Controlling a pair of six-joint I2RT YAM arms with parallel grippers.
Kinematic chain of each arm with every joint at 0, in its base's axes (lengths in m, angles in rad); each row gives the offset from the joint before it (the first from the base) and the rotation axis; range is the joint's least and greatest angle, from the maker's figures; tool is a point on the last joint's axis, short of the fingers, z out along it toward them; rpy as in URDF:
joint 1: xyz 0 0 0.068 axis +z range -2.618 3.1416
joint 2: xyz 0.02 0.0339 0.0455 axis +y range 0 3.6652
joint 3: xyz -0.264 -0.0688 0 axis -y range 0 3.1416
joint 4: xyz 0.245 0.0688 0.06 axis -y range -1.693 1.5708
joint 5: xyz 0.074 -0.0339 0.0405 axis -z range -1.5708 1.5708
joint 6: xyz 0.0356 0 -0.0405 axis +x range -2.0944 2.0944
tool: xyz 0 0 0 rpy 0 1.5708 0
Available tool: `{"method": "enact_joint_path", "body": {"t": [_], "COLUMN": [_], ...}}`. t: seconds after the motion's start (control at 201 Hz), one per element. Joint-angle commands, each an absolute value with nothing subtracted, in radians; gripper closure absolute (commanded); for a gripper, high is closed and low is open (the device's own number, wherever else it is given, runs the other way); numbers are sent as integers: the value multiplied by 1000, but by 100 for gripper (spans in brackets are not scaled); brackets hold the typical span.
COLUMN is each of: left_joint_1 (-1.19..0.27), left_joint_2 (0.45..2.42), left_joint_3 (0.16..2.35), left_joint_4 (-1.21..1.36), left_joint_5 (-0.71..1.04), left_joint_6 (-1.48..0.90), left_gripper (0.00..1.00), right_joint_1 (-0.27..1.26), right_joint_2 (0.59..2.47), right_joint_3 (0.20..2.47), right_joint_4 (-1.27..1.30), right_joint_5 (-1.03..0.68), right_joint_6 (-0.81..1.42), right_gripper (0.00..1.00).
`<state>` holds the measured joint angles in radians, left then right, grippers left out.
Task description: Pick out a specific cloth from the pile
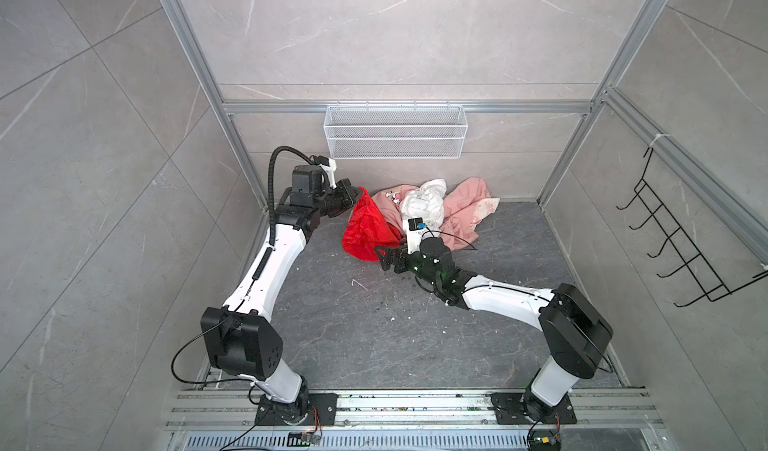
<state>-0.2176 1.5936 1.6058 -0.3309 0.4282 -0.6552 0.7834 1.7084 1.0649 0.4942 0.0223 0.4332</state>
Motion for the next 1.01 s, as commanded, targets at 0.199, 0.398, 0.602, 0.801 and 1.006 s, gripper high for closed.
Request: {"method": "enact_joint_path", "body": {"t": [0.199, 0.398, 0.602, 0.801, 1.006], "left_joint_1": [-210, -210, -210, -211, -214], "left_joint_2": [1520, 1502, 1467, 1453, 1432], "left_joint_3": [1652, 1642, 1614, 1597, 1571], "left_joint_4": [-277, -270, -252, -244, -215], "left_joint_5": [495, 584, 653, 730, 775], "left_joint_6": [-627, -581, -537, -508, -509], "left_gripper": [100, 100, 100, 100, 100], "right_joint_1": [791, 790, 790, 790, 791], "right_joint_2": [1611, 1588, 1588, 1598, 1598], "right_joint_3": [933, 871, 853, 847, 854], "right_joint_4": [759, 811, 785, 800, 799], "right_joint_5": [-81, -126, -77, -43, -44], "right_joint_6": [117, -73, -214, -258, -269], "right_gripper": [0, 0, 0, 0, 0]}}
